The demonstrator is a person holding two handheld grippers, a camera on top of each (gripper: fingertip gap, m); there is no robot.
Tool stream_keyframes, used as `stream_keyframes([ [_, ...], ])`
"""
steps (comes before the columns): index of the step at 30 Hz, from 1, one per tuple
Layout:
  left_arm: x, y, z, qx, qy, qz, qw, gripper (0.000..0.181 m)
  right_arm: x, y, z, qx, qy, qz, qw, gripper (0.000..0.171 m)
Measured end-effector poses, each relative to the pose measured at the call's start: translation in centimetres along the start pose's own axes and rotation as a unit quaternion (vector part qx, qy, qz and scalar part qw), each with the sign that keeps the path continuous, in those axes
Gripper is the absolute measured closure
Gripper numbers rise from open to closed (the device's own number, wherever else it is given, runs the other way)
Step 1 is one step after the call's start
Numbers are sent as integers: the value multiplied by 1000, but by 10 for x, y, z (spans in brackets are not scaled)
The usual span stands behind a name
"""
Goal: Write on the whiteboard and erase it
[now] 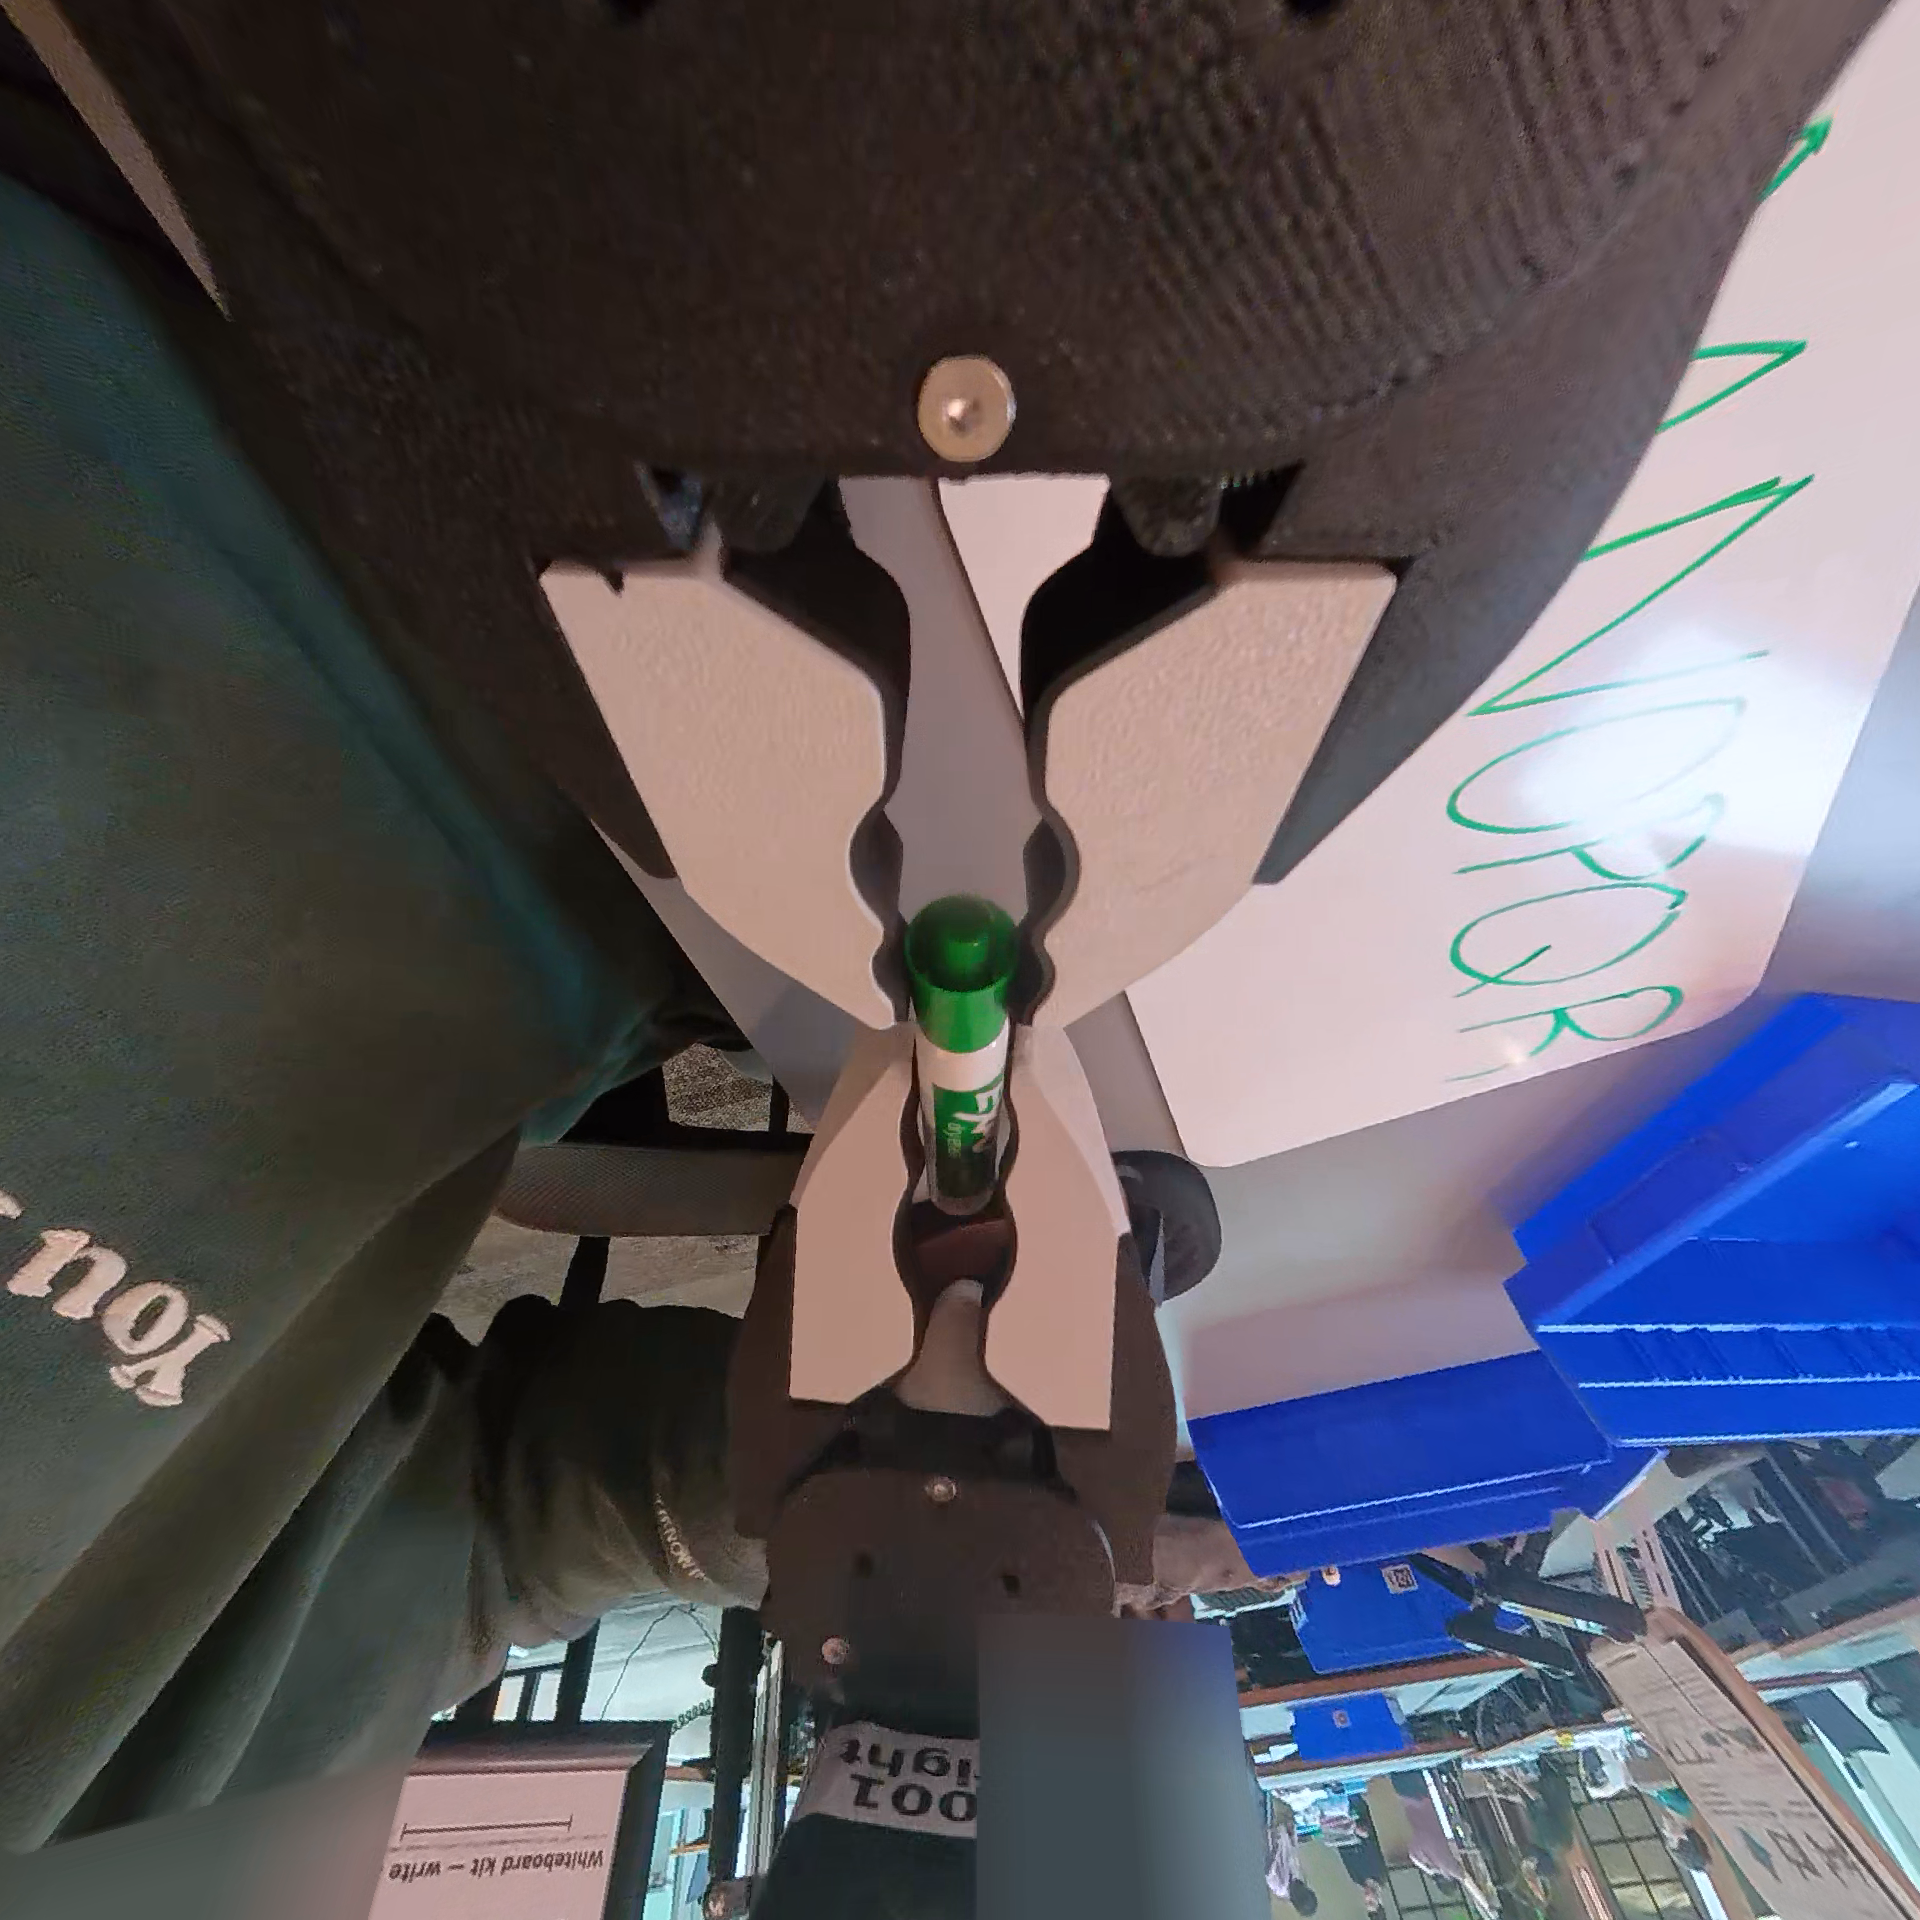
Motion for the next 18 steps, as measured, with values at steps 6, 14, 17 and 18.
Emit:
stream_keyframes([
  [6, -8, 6, 14, -76, -40, -16, 996, 150, -6, 0, -24, 70, -16, -48, 996, 153],
  [14, -35, 30, 30, -146, -97, -74, 982, 157, -108, 69, -223, 356, 302, -75, 881, 152],
  [17, -29, 30, 28, -143, -81, -72, 984, 158, -126, 105, -286, 438, 382, -47, 813, 152],
  [18, -27, 31, 26, -142, -73, -65, 985, 158, -127, 114, -299, 458, 400, -42, 792, 152],
])
Point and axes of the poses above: each gripper's, where its closed fingertips meet, x out along the fingers, y out of its underside, z = x × y across the jaws, the point moved 8 cm from there along -x, back along the fingers, and after that the axes turned 5 degrees about x, right-handed, at the moved point
